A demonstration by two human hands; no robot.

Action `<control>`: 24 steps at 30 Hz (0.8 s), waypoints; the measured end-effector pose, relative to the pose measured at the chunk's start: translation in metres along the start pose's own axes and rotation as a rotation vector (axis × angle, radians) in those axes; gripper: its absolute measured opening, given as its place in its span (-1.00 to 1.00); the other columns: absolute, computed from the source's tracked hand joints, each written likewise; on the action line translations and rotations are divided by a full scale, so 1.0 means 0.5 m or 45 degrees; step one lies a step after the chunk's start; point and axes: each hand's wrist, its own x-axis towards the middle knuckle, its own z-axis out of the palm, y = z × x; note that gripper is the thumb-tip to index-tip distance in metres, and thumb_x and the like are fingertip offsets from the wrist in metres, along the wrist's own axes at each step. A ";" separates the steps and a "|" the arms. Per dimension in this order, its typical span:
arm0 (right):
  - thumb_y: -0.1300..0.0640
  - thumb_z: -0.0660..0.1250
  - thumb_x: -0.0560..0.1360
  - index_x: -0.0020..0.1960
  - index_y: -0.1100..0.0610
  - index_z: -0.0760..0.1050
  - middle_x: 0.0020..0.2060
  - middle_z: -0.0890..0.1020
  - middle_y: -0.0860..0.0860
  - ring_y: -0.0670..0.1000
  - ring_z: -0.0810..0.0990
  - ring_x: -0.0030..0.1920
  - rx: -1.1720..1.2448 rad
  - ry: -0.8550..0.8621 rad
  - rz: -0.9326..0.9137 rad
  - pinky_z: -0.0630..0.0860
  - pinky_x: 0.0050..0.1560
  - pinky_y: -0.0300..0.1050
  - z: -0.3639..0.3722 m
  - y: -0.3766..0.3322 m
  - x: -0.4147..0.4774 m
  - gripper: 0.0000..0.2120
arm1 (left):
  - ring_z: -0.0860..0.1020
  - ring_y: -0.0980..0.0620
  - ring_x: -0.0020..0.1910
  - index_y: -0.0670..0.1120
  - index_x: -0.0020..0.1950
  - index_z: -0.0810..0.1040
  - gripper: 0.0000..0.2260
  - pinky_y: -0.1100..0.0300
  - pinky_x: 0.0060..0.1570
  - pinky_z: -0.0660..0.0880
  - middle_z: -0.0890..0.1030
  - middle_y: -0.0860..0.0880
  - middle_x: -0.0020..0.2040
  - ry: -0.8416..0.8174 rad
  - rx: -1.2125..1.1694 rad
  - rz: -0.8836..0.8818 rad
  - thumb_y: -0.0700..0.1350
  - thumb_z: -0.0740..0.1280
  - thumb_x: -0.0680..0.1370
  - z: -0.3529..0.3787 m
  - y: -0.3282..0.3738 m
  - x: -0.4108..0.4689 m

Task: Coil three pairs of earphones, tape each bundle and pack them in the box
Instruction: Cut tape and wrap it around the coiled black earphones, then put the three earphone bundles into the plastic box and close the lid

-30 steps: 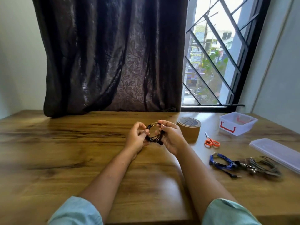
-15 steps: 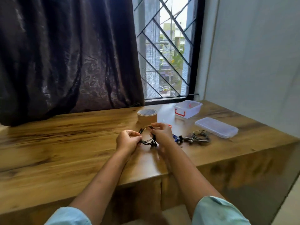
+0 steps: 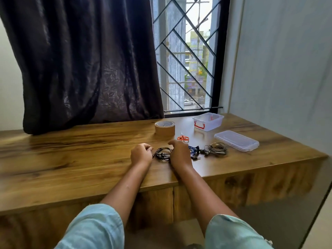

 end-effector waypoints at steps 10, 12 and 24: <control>0.43 0.18 0.48 0.14 0.26 0.61 0.04 0.67 0.18 0.09 0.64 0.02 0.166 0.200 0.145 0.37 -0.04 -0.40 -0.062 0.033 0.065 -0.66 | 0.59 -0.02 -0.02 -0.13 0.02 0.66 -0.85 0.21 -0.13 0.43 0.68 -0.08 -0.01 -0.008 -0.126 0.210 -0.17 0.30 0.57 0.011 0.088 0.024; 0.43 0.19 0.48 0.16 0.27 0.60 0.06 0.66 0.19 0.07 0.62 0.07 0.186 0.212 0.172 0.31 -0.03 -0.45 -0.076 0.047 0.100 -0.66 | 0.59 -0.03 0.01 -0.14 0.05 0.65 -0.84 0.21 -0.09 0.45 0.67 -0.09 0.02 -0.036 -0.138 0.285 -0.17 0.30 0.57 0.036 0.126 0.044; 0.28 0.21 0.53 0.33 0.25 0.44 0.21 0.55 0.20 0.19 0.52 0.21 0.170 0.586 0.698 0.40 0.11 -0.17 -0.093 0.286 0.445 -0.63 | 0.57 -0.14 0.12 -0.13 0.15 0.59 -0.73 0.12 0.15 0.50 0.62 -0.16 0.13 -0.525 -0.303 -0.056 -0.04 0.37 0.50 0.374 0.260 0.276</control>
